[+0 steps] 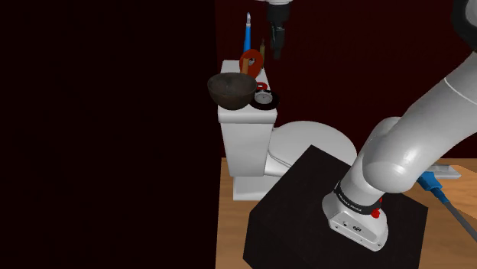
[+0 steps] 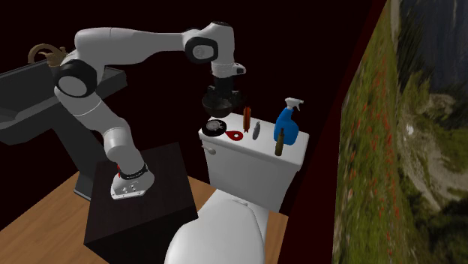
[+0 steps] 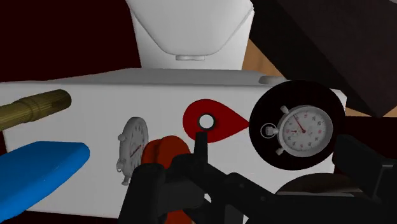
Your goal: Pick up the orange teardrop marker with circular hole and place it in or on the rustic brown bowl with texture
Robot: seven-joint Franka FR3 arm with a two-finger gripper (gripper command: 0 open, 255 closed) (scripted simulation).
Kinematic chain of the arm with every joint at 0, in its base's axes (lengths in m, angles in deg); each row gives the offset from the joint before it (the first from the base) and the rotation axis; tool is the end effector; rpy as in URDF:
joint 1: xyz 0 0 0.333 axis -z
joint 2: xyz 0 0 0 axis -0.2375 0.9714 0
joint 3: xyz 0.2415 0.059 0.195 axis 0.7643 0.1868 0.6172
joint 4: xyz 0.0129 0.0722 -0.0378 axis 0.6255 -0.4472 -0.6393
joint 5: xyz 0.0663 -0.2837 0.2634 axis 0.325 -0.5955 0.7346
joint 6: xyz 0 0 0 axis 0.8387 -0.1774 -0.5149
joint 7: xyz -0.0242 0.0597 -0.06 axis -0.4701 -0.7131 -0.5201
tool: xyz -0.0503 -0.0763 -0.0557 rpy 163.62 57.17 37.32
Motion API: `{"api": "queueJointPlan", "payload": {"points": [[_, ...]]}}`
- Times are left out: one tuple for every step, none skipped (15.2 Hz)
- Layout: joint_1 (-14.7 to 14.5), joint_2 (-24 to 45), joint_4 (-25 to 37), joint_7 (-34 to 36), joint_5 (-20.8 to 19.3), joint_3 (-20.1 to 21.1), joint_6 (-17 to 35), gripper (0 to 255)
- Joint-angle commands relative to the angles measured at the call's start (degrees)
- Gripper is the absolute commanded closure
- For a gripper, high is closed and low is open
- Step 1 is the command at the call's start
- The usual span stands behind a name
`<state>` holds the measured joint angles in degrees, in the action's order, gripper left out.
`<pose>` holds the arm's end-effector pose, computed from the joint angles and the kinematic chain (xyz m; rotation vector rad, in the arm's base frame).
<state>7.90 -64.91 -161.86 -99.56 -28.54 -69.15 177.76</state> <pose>0.4776 -0.1007 0.5955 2.8627 1.1632 -0.0878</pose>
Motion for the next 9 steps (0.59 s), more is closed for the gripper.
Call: {"api": "queueJointPlan", "payload": {"points": [[-0.49, 4.98, 4.57, -5.92, 0.92, -1.11, 0.20, 0], [-0.59, 7.49, 7.14, -8.69, 1.51, -1.52, 0.01, 0], [-0.63, 10.04, 9.82, -11.42, 2.13, -1.84, -0.26, 0], [-0.60, 12.61, 12.60, -14.11, 2.80, -2.07, -0.63, 0], [-0.49, 15.21, 15.50, -16.74, 3.48, -2.19, -1.09, 0], [-0.32, 17.84, 18.52, -19.31, 4.18, -2.24, -1.64, 0], [-0.07, 20.50, 21.68, -21.82, 4.87, -2.18, -2.30, 0], [0.10, 21.67, 23.10, -22.88, 5.16, -2.07, -2.63, 0], [0.12, 21.47, 22.07, -22.83, 5.10, -2.04, -1.79, 0]]}}
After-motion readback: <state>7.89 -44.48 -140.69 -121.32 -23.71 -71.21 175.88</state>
